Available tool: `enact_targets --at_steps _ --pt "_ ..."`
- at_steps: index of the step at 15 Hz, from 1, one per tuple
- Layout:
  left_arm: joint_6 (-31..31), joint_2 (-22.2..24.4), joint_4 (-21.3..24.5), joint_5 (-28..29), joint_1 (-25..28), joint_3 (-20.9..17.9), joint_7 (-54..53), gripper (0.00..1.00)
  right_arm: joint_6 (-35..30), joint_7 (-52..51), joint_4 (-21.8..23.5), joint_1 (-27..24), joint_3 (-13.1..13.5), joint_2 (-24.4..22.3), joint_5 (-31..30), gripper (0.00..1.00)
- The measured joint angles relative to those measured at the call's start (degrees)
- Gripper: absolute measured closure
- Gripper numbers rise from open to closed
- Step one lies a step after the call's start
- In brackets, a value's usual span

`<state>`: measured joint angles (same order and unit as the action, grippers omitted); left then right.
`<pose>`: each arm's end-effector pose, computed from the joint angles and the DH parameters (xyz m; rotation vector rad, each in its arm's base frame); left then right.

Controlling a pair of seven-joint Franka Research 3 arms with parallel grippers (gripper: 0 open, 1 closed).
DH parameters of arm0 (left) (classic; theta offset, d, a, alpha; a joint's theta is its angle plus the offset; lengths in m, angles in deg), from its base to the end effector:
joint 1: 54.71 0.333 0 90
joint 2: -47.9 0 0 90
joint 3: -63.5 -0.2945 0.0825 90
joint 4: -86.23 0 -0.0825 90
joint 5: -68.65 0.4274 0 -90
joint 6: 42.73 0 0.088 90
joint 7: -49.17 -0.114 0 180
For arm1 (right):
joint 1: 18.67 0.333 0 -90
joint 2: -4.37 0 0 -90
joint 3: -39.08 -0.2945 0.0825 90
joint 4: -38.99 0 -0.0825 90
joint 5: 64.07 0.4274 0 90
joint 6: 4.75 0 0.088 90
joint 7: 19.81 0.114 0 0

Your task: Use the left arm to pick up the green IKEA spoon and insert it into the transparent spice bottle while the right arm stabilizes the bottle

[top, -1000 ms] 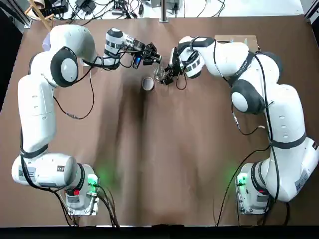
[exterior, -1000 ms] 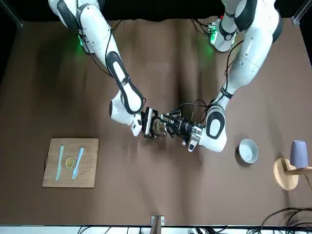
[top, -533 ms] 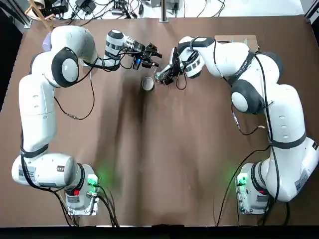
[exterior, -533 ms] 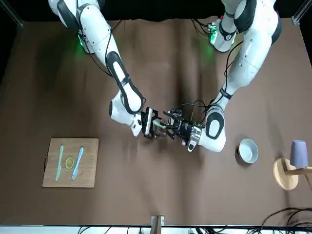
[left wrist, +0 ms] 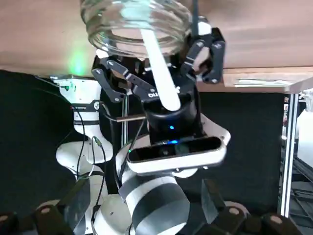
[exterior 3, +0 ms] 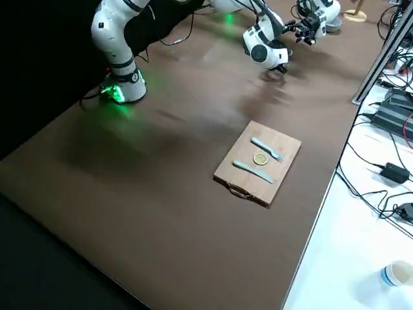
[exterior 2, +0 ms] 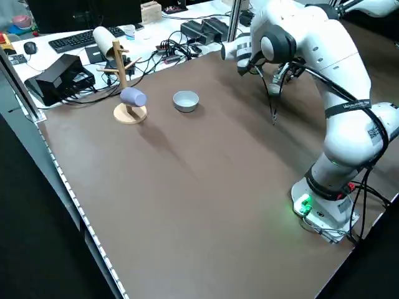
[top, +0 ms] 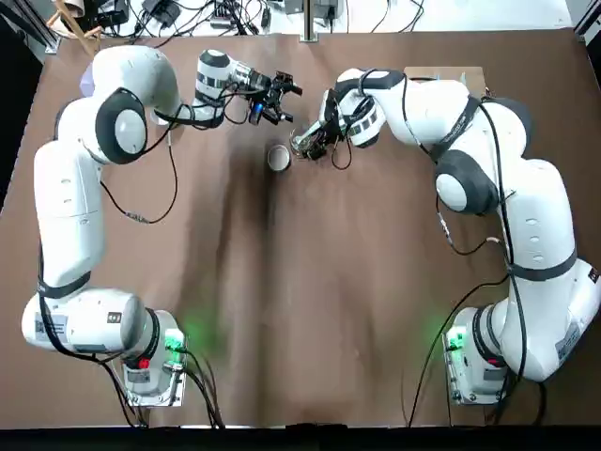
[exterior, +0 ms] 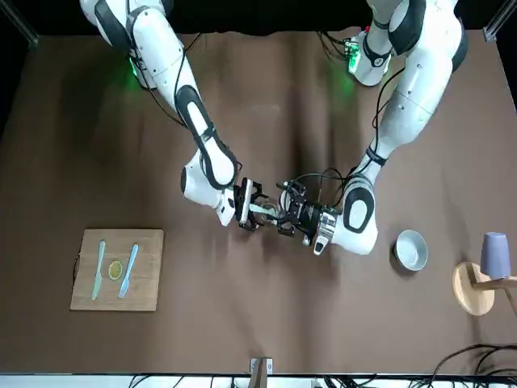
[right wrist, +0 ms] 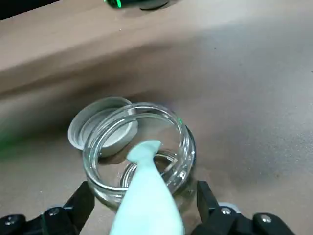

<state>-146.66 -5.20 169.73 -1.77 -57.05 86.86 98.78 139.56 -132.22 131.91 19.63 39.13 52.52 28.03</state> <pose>0.6305 -0.3466 0.1543 1.5333 1.0945 -1.4185 0.5508 0.4279 0.0753 -1.9027 -1.3727 -0.7269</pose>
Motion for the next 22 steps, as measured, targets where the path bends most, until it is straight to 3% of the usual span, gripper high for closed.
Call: enact_targets --at_steps 3,13,15,16,17,22 --pt "0.3 2.9 -1.7 7.3 0.9 0.4 0.1 0.0 0.2 0.0 0.0 -0.1 0.4 0.0 0.0 0.0" --pt "10.7 16.4 -5.2 37.6 5.9 0.6 -0.4 0.0 0.2 0.0 1.5 -2.2 1.4 -1.0 -1.3 0.0" --pt "11.2 19.3 -5.6 44.0 5.9 0.6 -4.7 0.0 -0.1 0.0 1.9 -3.2 1.4 -2.3 -4.0 0.0" --pt "11.3 22.6 -5.7 51.1 5.9 0.6 -12.0 0.0 -1.9 0.0 2.4 -4.8 1.4 -3.7 -6.1 0.0" --pt "11.3 24.2 -5.7 54.4 5.9 0.6 -15.5 0.0 -2.8 0.0 2.6 -5.7 1.4 -4.3 -7.0 0.0" --pt "11.5 29.9 -5.7 72.4 5.9 0.5 -33.9 0.0 -9.2 0.2 2.5 -10.8 1.5 -6.4 -15.3 0.0"
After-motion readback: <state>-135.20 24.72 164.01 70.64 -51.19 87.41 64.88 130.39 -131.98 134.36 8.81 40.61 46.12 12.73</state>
